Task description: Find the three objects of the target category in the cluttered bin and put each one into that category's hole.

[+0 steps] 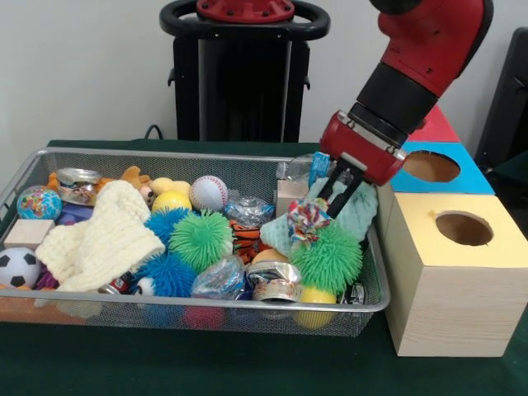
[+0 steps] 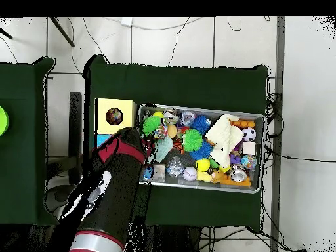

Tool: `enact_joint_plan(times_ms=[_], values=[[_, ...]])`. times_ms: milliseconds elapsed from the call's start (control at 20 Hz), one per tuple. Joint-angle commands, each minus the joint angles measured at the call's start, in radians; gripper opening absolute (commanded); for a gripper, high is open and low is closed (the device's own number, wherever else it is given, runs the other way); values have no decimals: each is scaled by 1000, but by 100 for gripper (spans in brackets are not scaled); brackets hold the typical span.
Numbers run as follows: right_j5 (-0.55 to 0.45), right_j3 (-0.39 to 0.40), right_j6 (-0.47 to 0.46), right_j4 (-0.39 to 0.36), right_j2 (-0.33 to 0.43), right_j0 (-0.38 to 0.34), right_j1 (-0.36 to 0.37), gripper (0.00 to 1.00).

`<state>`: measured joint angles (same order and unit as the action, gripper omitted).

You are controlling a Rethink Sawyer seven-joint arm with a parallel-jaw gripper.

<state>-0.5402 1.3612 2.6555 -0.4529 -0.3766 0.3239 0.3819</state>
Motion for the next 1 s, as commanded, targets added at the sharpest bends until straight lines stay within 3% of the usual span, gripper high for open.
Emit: enact_joint_plan(times_ms=[50, 350, 700, 850, 1000], values=[[64, 10, 223, 44, -23, -12, -78, 100], [51, -7, 193, 53, -29, -9, -91, 100], [-3, 1, 50, 52, 5, -68, -1, 100], [45, 31, 26, 28, 7, -96, 15, 100], [154, 59, 10, -15, 18, -141, 12, 100]])
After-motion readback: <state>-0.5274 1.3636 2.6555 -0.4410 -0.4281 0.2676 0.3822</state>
